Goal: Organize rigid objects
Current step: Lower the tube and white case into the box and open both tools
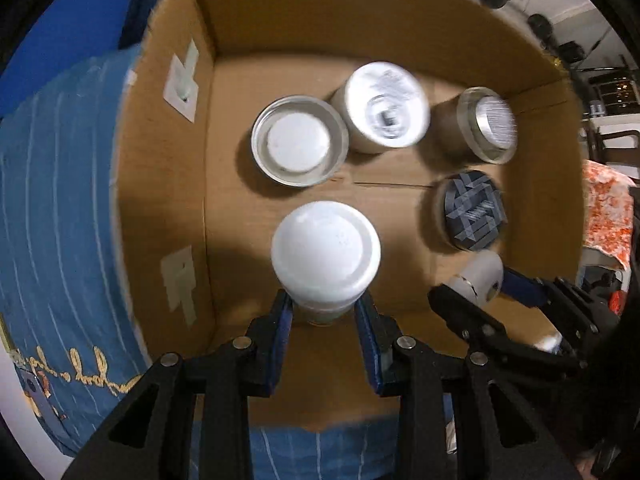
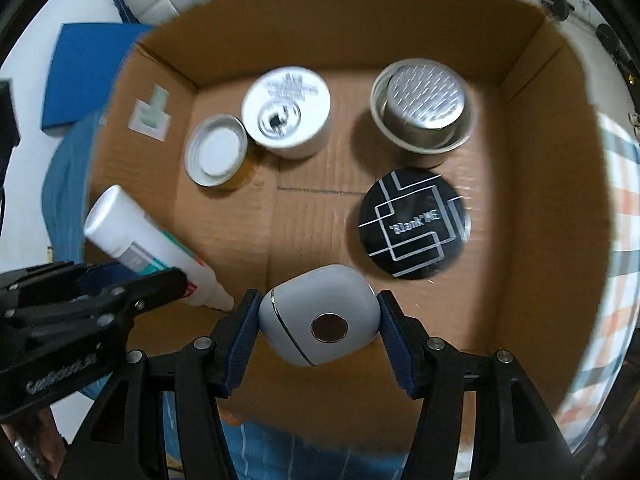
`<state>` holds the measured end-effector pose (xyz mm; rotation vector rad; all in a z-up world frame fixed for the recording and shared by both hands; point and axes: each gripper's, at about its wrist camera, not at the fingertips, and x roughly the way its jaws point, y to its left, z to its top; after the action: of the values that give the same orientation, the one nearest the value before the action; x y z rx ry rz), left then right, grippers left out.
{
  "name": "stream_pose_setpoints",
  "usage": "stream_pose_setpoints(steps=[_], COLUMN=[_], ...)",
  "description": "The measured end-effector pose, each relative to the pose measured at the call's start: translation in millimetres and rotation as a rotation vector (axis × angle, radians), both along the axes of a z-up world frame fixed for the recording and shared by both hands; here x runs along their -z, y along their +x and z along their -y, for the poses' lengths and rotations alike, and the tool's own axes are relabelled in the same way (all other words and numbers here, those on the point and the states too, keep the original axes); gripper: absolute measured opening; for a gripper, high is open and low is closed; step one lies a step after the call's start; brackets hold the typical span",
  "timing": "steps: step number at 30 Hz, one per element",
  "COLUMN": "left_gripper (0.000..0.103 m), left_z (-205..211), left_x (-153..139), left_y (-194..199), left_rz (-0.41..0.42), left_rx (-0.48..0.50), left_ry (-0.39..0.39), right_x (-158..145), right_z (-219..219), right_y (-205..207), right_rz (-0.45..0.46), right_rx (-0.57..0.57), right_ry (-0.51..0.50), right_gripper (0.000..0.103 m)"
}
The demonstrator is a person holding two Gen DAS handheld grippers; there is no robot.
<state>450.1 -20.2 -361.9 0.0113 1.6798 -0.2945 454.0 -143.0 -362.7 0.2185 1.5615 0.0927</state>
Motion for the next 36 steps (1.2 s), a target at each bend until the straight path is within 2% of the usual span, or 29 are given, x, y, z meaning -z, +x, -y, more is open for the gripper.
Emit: stream_pose_setpoints(steps=[7,15,19,26,31,36], left_gripper=[0.029,0.03,0.03,0.041,0.045,0.056], left_z=[4.5,5.5,6.3,5.7,1.0,-7.5], left_x=[32.9,34.9,26.1,1.5,-20.4,-41.6], left_y=[10.4,5.2,7.7,-0.4,-10.7,-25.8], left_rz=[-0.07,-0.074,-0.036,0.02,0.073,0.14], left_rx=[-0.014,-0.013,-0.018,-0.028,-0.054,-0.08], left_ry=[-0.021,-0.037,-0.01,0.027,0.028,0.033], right_x=[41.1,60.5,66.5,65.4,49.1,28.7], right_z=[-4.2,-17.1,-24.5,-23.8,-21.0,-19.0], right_y=[12.6,21.3,25.9,28.2,20.0,15.1], right_rz=[-0.074,-0.111,-0.129,-0.14,-0.119,-0.085], right_rx=[-0.005,-0.039,-0.045,-0.029,-0.031,-0.037], right_ry=[-0.002,-0.017,-0.038,-0.046,-0.048,-0.071], right_gripper=[0.061,0.061,0.061,0.061,0.063,0.07])
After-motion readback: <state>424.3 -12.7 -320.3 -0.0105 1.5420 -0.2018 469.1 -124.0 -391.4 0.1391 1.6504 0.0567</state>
